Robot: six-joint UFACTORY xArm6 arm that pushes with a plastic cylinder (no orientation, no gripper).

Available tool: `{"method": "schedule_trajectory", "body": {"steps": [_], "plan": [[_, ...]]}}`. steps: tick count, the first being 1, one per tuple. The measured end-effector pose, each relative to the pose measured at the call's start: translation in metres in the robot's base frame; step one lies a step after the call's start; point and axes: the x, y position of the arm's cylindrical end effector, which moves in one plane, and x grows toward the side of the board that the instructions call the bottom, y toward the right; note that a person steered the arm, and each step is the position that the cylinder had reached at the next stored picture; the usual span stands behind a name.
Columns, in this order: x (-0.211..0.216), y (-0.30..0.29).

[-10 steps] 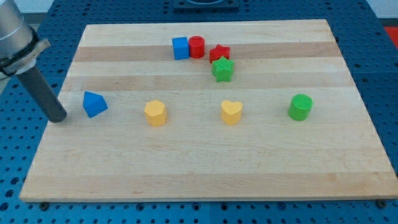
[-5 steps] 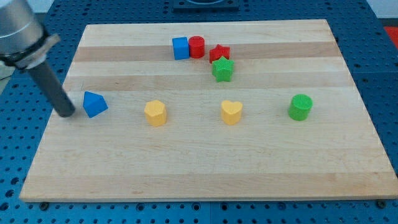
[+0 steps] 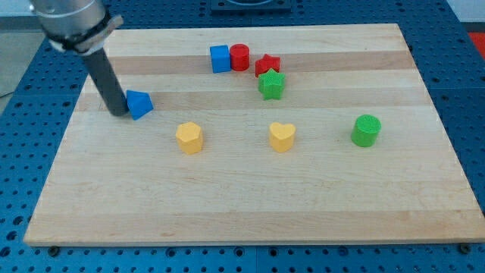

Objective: Push the blue triangle to the bottom left of the blue cube

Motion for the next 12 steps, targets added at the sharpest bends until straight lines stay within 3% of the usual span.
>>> {"method": "schedule_trajectory", "body": {"steps": [2,4,6,7,8,9,11,12], "plan": [[0.024,-0.001],[-0.041,0.031],[0.007,0.032],[0.009,0.051],[-0.029,0.068],[-0.038,0.079],[-0.001,-0.004],[-0.022,-0.041]]}}
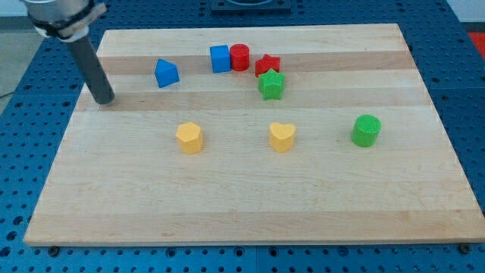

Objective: Push the blue triangle to the bottom left of the blue cube

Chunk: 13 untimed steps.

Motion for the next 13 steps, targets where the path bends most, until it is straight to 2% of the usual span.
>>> {"method": "schedule_trajectory", "body": {"steps": [1,2,3,6,7,8,9,13], "plan": [[-0.037,0.003],[-0.057,0.036],[-0.058,0.072],[-0.058,0.125],[-0.055,0.115],[-0.031,0.074],[-0.018,0.073],[-0.023,0.102]]}}
